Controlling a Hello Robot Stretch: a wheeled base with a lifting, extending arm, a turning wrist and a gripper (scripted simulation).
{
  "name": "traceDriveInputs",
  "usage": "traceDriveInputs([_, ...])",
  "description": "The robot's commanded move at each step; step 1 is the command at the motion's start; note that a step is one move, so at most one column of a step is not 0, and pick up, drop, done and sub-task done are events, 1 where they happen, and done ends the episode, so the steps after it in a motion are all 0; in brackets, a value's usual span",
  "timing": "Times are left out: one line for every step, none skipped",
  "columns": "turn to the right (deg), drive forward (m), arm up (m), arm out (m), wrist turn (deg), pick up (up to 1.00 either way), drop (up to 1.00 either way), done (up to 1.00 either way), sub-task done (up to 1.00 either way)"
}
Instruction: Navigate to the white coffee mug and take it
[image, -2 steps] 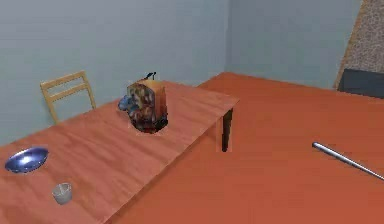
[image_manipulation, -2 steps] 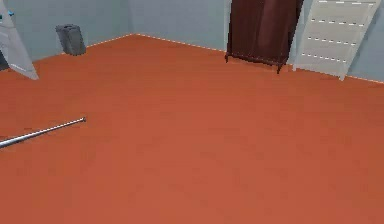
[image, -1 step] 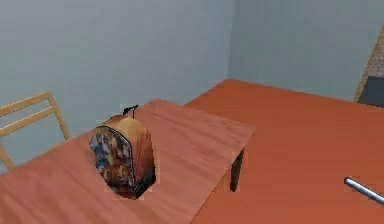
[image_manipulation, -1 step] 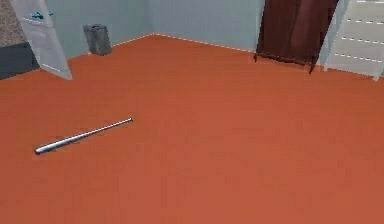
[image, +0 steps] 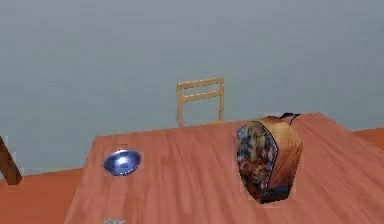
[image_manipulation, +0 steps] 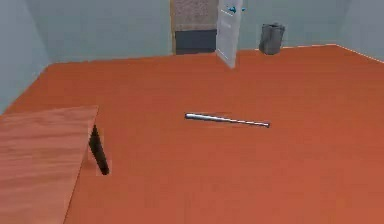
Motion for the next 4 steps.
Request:
traceDriveInputs([-45.0,0.0,0.0,0.0,0.0,0.0,0.0,0.0,0.0])
traceDriveInputs([-45.0,0.0,0.0,0.0,0.0,0.0,0.0,0.0,0.0])
traceDriveInputs([-24.0,0.0,0.0,0.0,0.0,0.0,0.0,0.0,0.0])
traceDriveInputs([0.0,0.0,0.5,0.0,0.0,0.0,0.0,0.0,0.0])
